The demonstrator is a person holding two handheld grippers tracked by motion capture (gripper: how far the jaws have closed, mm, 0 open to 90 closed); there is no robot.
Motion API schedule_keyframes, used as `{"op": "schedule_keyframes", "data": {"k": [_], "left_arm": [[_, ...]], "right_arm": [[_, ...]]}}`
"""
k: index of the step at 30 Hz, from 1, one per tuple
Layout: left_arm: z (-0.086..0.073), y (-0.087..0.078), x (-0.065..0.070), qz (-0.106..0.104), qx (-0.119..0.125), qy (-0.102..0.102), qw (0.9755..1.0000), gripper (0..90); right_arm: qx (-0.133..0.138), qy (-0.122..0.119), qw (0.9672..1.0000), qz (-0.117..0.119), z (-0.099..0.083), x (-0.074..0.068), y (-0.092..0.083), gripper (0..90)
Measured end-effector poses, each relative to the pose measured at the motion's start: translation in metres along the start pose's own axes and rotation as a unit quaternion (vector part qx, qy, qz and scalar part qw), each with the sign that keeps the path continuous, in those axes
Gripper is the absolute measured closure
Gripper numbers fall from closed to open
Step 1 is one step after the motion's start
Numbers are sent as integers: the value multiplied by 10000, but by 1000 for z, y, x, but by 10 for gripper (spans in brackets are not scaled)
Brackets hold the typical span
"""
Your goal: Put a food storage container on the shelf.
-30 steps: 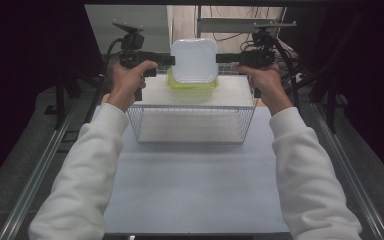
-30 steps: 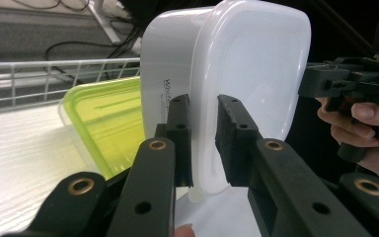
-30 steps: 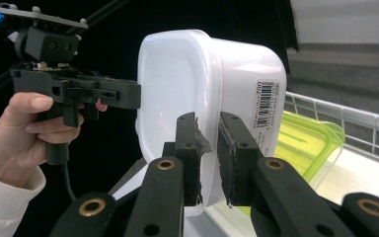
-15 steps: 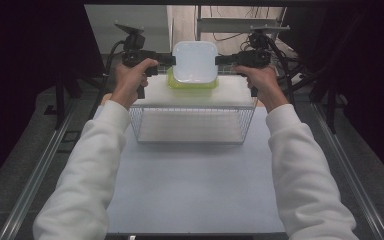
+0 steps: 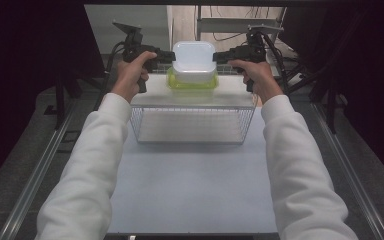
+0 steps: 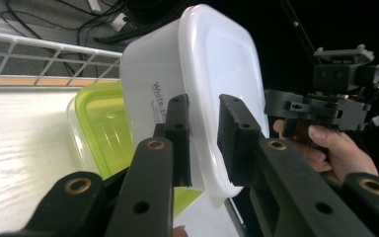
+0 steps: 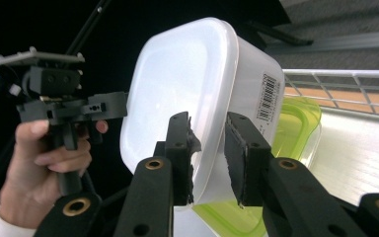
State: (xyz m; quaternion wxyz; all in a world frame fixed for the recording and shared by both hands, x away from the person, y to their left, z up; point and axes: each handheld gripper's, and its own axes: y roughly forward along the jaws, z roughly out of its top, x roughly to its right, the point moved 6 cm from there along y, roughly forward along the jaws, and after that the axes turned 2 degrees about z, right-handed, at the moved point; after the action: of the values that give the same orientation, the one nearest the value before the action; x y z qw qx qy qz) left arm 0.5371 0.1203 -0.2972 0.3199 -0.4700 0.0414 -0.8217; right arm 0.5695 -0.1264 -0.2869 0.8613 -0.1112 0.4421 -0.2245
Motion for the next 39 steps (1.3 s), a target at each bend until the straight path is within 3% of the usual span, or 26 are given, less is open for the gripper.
{"op": "schedule_keyframes", "data": {"k": [6, 11, 13, 15, 18, 19, 24, 26, 30, 35, 39], "left_arm": [[1, 3, -5, -59, -2, -118, 9999, 719], [-1, 4, -6, -83, -9, -70, 9999, 699], [-1, 5, -5, -8, 44, 50, 10000, 660], [-1, 3, -5, 76, 148, 193, 9997, 576], [2, -4, -4, 234, 347, 342, 9985, 470], [3, -7, -3, 269, 412, 394, 9980, 447], [-3, -22, 6, 257, 525, 673, 9960, 391], [-8, -29, 8, 189, 594, 725, 9954, 384], [-22, -43, 7, 262, 636, 1016, 9924, 378], [-44, -58, 7, 245, 648, 1386, 9879, 353], [-62, -65, 5, 336, 674, 1715, 9823, 340]], "right_arm": [[-39, 384, 9992, 47, 1, 5, 3, 695], [-4, 438, 9990, 33, 1, 4, 3, 691], [47, 320, 9995, 11, 1, 4, 3, 681], [63, 204, 9998, -45, 0, 4, 3, 620], [339, -188, 9992, -68, 4, -2, -2, 535], [347, -214, 9991, -109, 4, -3, -4, 495], [507, -590, 9965, -314, 1, -10, -19, 398], [589, -862, 9940, -314, -2, -15, -27, 379], [603, -1387, 9879, -351, -12, -24, -40, 351], [569, -1726, 9827, -369, -30, -26, -51, 316], [560, -1874, 9798, -429, -47, -22, -58, 290]]}}
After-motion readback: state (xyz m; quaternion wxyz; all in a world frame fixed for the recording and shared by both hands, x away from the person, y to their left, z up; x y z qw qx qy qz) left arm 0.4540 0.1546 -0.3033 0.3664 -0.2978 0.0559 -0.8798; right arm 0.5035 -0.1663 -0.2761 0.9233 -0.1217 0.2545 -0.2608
